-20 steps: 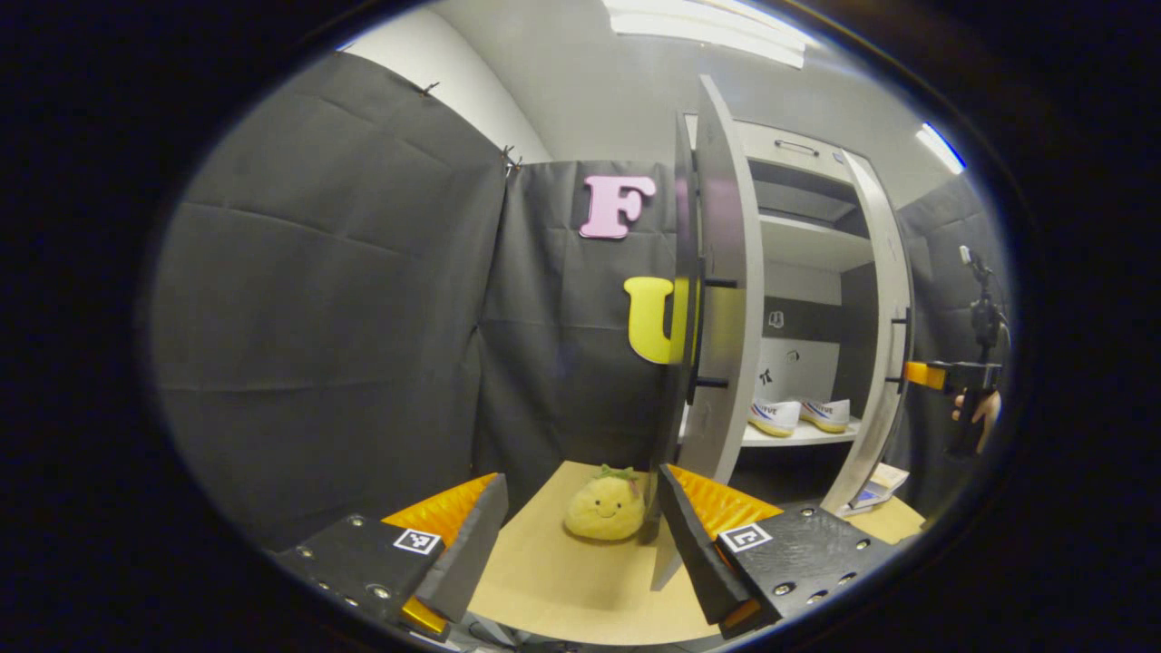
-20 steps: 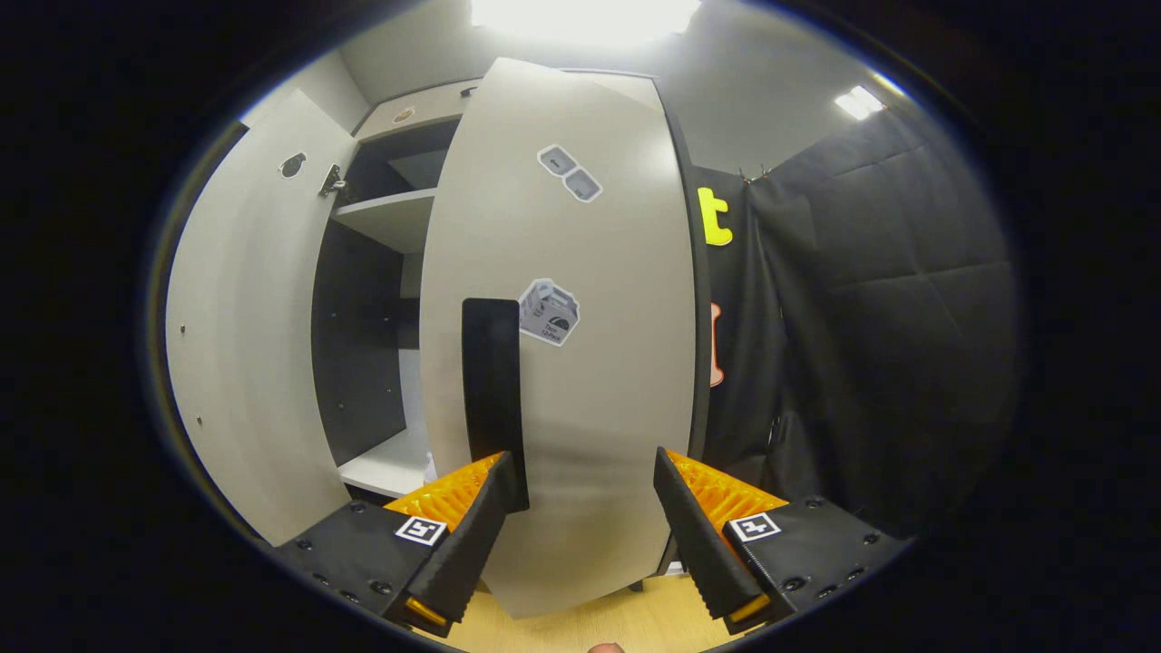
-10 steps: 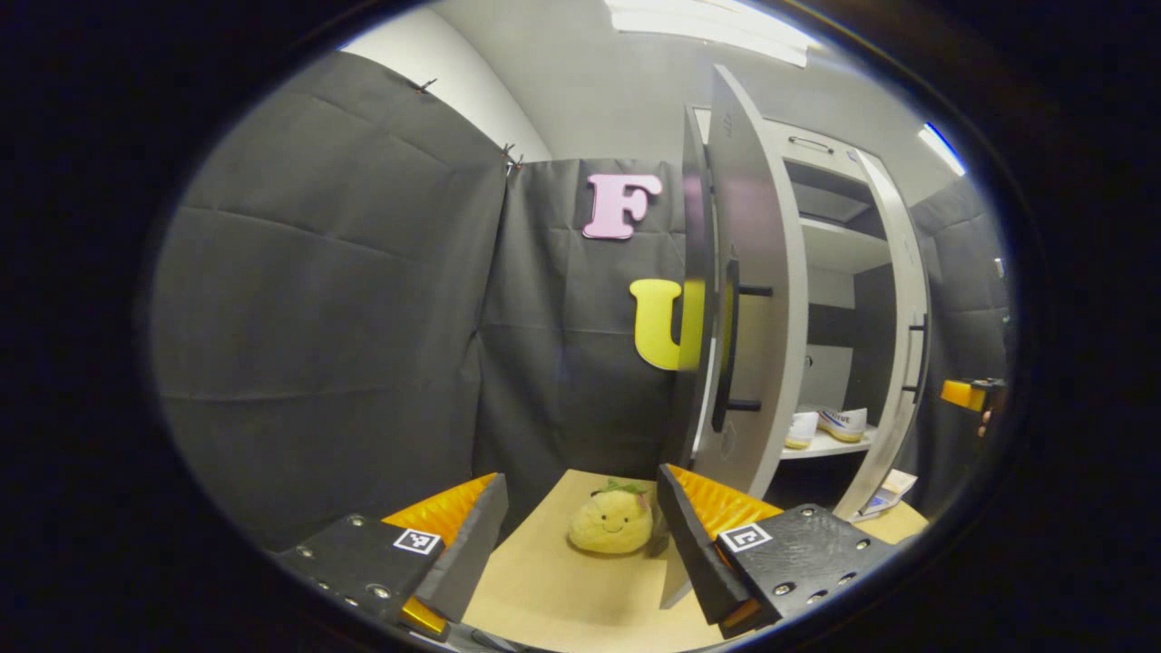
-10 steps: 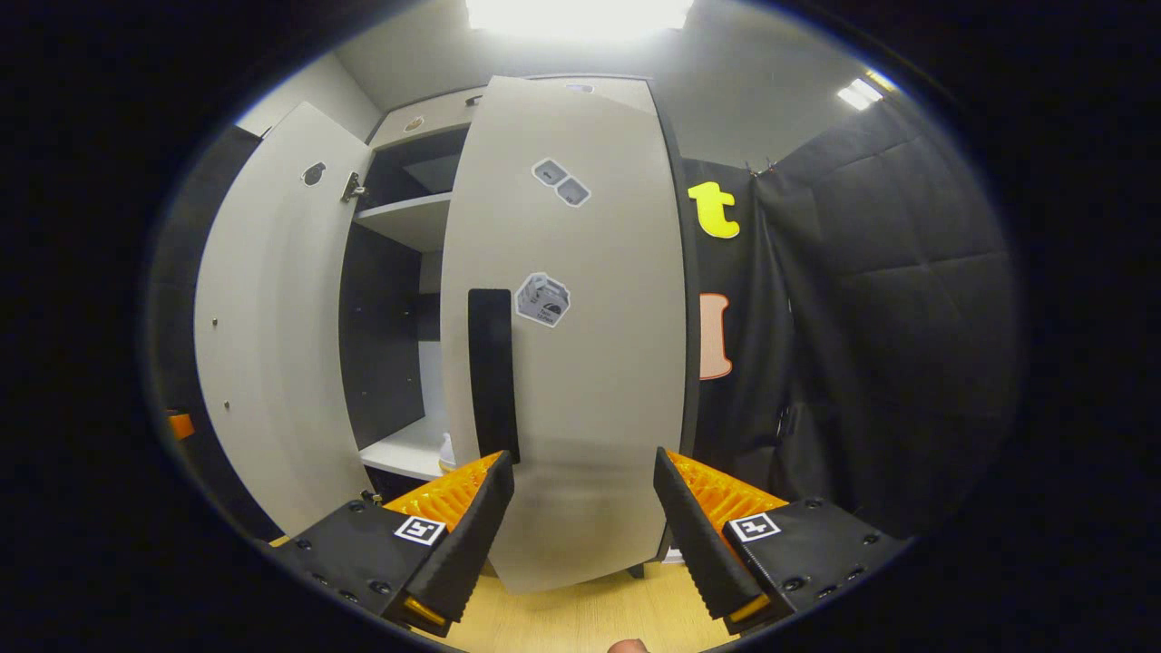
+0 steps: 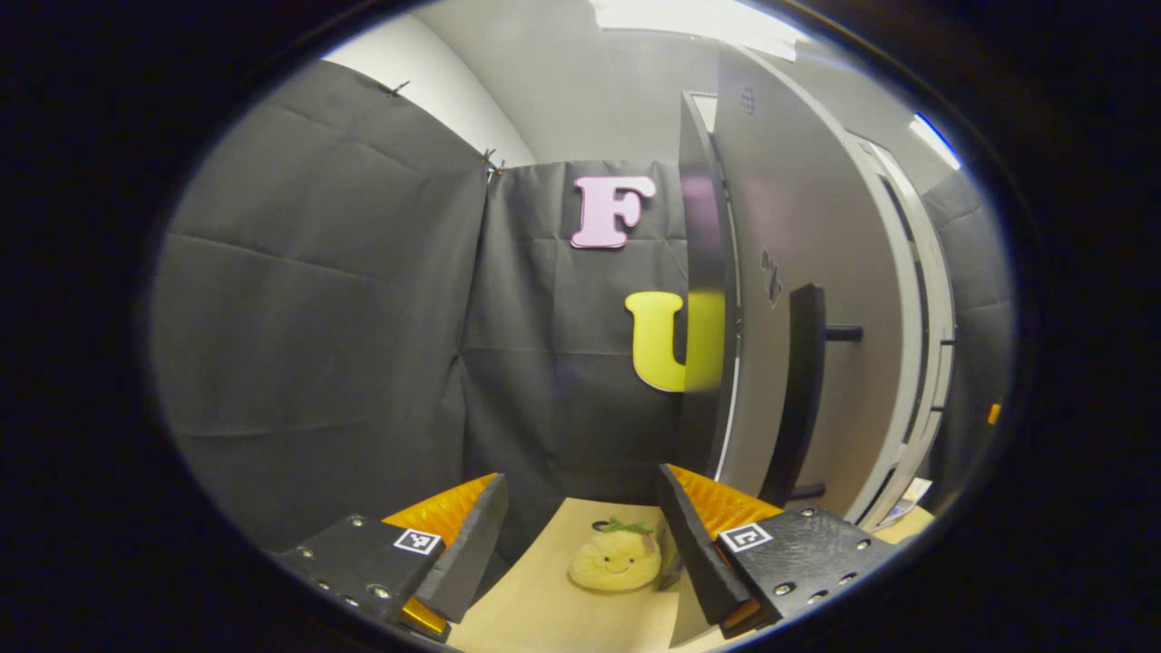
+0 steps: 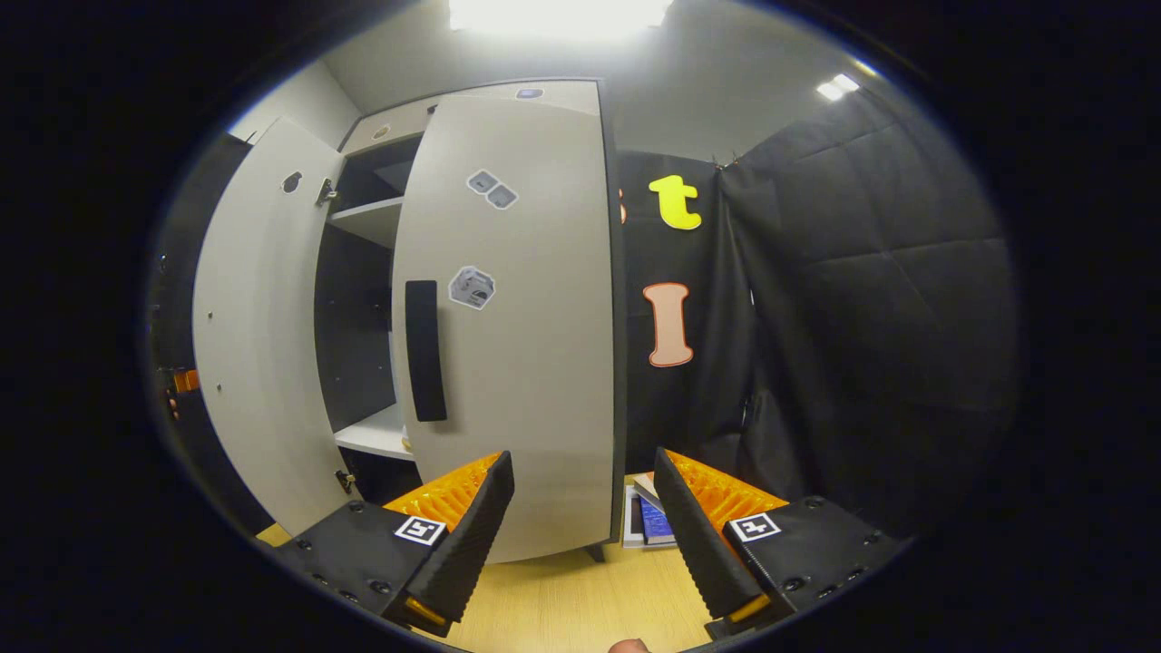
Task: Grab one shoe with the right hand and put it into the shoe cabinet, grab the other shoe with the left hand and put it into the shoe cabinet; then close the right door with the right hand and the left door with the left hand.
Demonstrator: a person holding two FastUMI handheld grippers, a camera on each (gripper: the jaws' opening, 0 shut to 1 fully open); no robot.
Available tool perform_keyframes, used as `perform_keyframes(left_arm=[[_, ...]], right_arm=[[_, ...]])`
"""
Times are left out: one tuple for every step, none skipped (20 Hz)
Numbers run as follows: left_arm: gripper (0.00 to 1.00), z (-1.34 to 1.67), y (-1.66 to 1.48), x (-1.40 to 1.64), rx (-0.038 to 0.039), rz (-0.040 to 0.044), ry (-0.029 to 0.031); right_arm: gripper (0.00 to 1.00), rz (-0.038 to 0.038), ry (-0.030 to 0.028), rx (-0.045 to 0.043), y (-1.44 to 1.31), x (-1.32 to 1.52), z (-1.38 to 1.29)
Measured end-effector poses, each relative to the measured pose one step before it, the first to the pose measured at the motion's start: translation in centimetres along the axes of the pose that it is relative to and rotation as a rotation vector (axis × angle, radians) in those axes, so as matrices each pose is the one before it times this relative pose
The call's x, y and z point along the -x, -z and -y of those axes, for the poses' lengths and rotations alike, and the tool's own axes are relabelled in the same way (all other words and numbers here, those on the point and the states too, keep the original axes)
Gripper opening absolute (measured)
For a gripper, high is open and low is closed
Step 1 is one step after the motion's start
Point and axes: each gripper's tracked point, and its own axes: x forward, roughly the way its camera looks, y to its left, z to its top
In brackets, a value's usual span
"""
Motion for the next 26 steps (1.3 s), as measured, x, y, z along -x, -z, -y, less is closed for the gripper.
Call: perform_keyframes(left_arm=[[0.95,0.551,-0.251,-0.484,0.00756,0.00049,0.00542],[0.95,0.535,-0.324,-0.263,0.00623,0.00687,0.01012],[0.95,0.762,-0.351,-0.151,0.0064,0.01035,0.01049],[0.95,0.05,-0.316,0.466,-0.0107,0.00741,-0.01328],[0.94,0.053,-0.068,-0.196,-0.01035,0.00881,-0.00457],[0.94,0.046,-0.084,-0.014,-0.0021,0.00638,-0.00096],[0.94,0.194,0.191,0.02,0.00307,-0.00365,0.00375],[0.94,0.144,0.081,-0.024,0.00703,-0.00345,0.00031],[0.94,0.03,0.058,0.135,0.0049,-0.00377,-0.00143],[0.94,0.071,0.069,0.123,0.00099,-0.00377,-0.00311],[0.94,0.034,0.02,0.174,-0.00317,-0.00099,-0.00083],[0.93,0.312,-0.096,0.045,-0.00682,0.00088,0.00222],[0.94,0.719,-0.227,0.218,-0.00731,0.00051,0.00999],[0.94,0.849,0.024,0.093,-0.00411,-0.00083,0.01276],[0.94,1.249,0.06,0.127,-0.0055,0.00121,0.02014],[0.94,1.296,-0.088,0.01,-0.00445,0.00384,0.01835],[0.94,1.184,-0.077,0.273,-0.00285,0.00599,0.01446],[0.94,0.961,0.003,0.05,0.00068,0.00546,0.01043],[0.94,0.807,0.206,0.141,0.00437,0.00179,0.0088],[0.94,0.878,0.096,-0.253,0.00859,-0.00194,0.00753],[0.94,0.679,0.106,-0.158,0.0064,-0.00034,0.00846],[0.94,0.782,-0.01,-0.272,0.00757,-0.00292,0.00927],[0.94,0.809,0.178,-0.291,0.00501,-0.0033,0.01187],[0.94,0.745,0.094,-0.175,0.00236,-0.00143,0.0081],[0.94,0.862,0.097,-0.01,-0.0025,0.00072,0.00598],[0.94,0.863,0.103,-0.322,-0.00314,0.00083,0.00744]], right_arm=[[0.98,0.00108,0.01277,-0.00097,-0.047,0.144,0.709],[0.97,0.00149,0.01518,0.00591,-0.027,0.131,0.685],[0.98,0.00048,0.0132,0.00837,0.065,0.144,0.746],[0.97,-0.00111,0.00987,0.00547,0.117,0.101,0.638],[0.98,-0.00081,0.00593,-0.00072,0.07,0.017,0.462],[0.98,-0.00145,0.0031,-0.00592,0.135,0.043,0.333],[0.98,-0.0038,0.00116,-0.00857,0.124,-0.04,0.312],[0.98,-0.00607,0.00028,-0.00772,0.287,-0.072,0.253],[0.98,-0.00423,-0.00046,-0.00597,0.189,-0.054,0.167],[0.98,-0.00386,-0.00337,-0.00345,0.196,0.034,0.0],[0.98,-0.00436,-0.00421,0.00037,0.143,-0.063,0.019],[0.98,-0.00373,-0.00315,0.00335,0.128,0.029,0.118],[0.98,-0.00096,-0.00378,0.00457,0.08,-0.08,0.021],[0.97,-0.00043,-0.00171,0.00348,-0.002,0.002,0.14],[0.98,0.00034,-0.00258,0.00239,0.072,-0.007,0.109],[0.98,0.00073,-0.00119,-0.00067,-0.086,-0.047,0.189],[0.98,0.0008,-0.00205,-0.00401,-0.093,-0.026,0.11],[0.98,0.00172,-0.00173,-0.0056,-0.046,0.039,0.195],[0.98,0.00116,0.00069,-0.00246,-0.02,0.104,0.299],[0.98,0.00114,0.00379,-0.00031,-0.059,0.164,0.45],[0.98,0.00026,0.00442,0.0002,-0.052,0.114,0.362],[0.98,-0.00181,0.0053,-0.0023,0.055,0.084,0.414],[0.98,-0.00285,0.00467,-0.00516,0.162,0.035,0.393],[0.98,-0.00127,0.00299,-0.00465,0.042,0.116,0.394],[0.98,-0.00095,0.00248,-0.00233,0.013,0.05,0.342],[0.98,-0.00006,0.00301,0.00055,-0.01,0.119,0.327]])
